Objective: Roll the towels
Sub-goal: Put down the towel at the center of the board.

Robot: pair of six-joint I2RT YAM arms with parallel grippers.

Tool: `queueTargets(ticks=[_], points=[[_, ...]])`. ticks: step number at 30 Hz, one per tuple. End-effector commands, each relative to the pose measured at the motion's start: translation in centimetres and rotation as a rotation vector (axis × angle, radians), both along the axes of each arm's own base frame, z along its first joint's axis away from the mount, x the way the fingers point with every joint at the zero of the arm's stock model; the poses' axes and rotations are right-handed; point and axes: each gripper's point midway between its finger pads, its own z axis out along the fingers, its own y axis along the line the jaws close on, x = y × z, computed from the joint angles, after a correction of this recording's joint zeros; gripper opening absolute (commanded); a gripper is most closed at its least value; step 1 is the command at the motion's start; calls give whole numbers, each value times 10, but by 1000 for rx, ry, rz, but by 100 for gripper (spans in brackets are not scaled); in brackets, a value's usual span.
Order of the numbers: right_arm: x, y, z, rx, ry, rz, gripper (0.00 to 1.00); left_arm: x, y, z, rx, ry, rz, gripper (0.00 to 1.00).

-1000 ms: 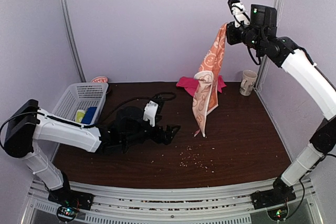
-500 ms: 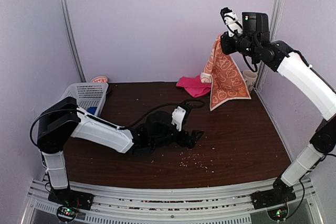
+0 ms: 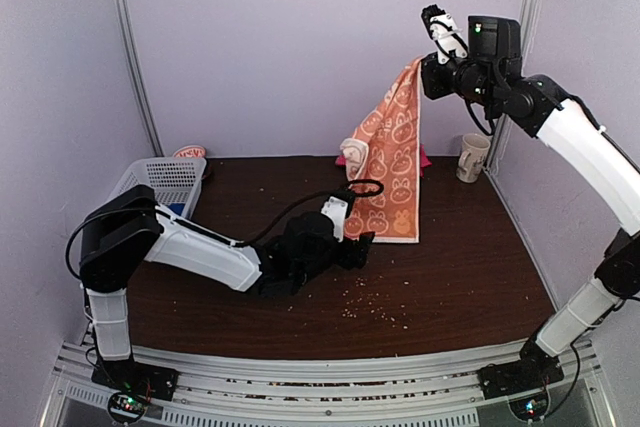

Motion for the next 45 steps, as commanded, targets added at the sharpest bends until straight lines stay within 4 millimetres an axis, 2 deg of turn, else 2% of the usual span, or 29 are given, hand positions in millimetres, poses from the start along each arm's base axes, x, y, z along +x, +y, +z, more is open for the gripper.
queueTargets(ticks=[1,3,7,8,10,12,16,20,22,24,30,34,35,39,45], points=[[-10,-5,13,33,-24,-4,0,30,24,-9,49,-30,230,66],[-10,-6,10,30,-19,-3,0,39,27,-18,82,-36,262,50],[-14,-6,7,27,-16,6,0,56,27,-25,75,-31,267,4],[-15,-6,7,27,-17,10,0,60,28,-24,71,-29,271,1],[-17,-7,6,21,-13,15,0,62,28,-21,68,-31,273,1],[-17,-9,4,18,-12,3,0,60,28,-16,63,-33,259,8],[-11,-20,1,12,-19,-79,0,41,9,-5,29,-46,132,34],[3,-27,-15,-12,-14,-167,0,13,-28,1,58,-96,20,65],[13,-26,-34,-37,6,-200,0,4,-55,10,65,-116,-24,80],[20,-28,-49,-56,16,-236,0,0,-76,6,91,-118,-51,87],[44,-42,-95,-109,61,-322,0,-6,-116,-8,151,-145,-102,92],[66,-70,-125,-124,114,-383,0,0,-136,-24,212,-156,-128,92],[71,-77,-132,-126,126,-396,0,0,-139,-36,243,-155,-137,92],[89,-111,-157,-105,183,-433,0,2,-156,-55,323,-189,-187,93],[103,-136,-193,-128,271,-443,0,11,-161,-81,433,-202,-213,96]])
